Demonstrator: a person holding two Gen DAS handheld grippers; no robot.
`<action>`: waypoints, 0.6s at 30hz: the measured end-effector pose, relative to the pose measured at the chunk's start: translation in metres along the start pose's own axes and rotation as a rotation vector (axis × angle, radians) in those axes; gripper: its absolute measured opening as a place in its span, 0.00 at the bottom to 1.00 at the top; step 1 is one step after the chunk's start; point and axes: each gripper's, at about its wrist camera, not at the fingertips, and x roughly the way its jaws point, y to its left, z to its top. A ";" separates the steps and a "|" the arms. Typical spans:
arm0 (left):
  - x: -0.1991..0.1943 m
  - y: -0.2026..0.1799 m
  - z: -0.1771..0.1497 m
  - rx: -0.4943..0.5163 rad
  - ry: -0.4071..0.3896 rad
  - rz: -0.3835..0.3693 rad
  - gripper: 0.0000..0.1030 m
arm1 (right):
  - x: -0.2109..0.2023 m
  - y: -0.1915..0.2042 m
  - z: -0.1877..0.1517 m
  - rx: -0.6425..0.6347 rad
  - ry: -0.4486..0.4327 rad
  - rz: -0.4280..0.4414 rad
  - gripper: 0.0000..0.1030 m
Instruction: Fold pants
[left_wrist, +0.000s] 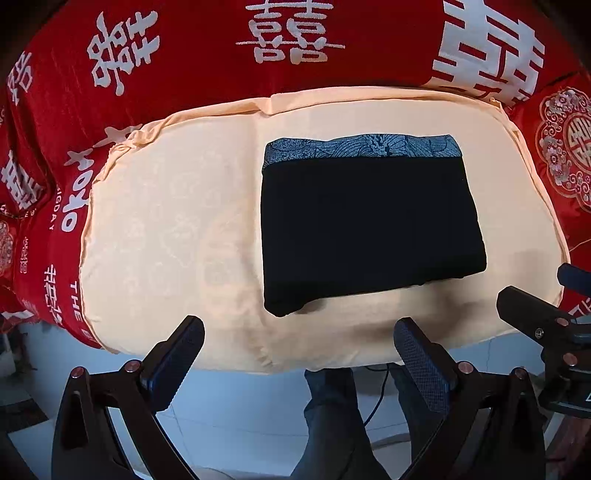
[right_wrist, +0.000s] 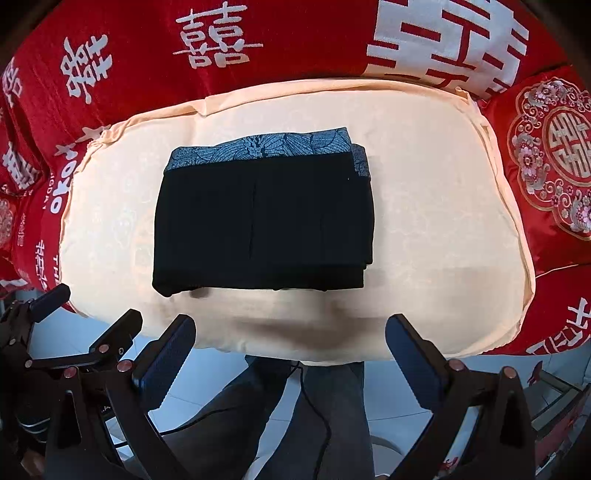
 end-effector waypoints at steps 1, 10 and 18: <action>0.000 -0.001 0.000 0.000 0.000 0.000 1.00 | 0.000 0.001 0.000 0.000 0.000 -0.001 1.00; -0.002 -0.003 0.002 0.008 -0.008 0.008 1.00 | 0.001 0.000 0.002 0.001 0.003 -0.006 1.00; -0.001 -0.005 0.003 0.015 -0.009 0.017 1.00 | 0.002 0.001 0.002 -0.003 0.005 -0.016 0.99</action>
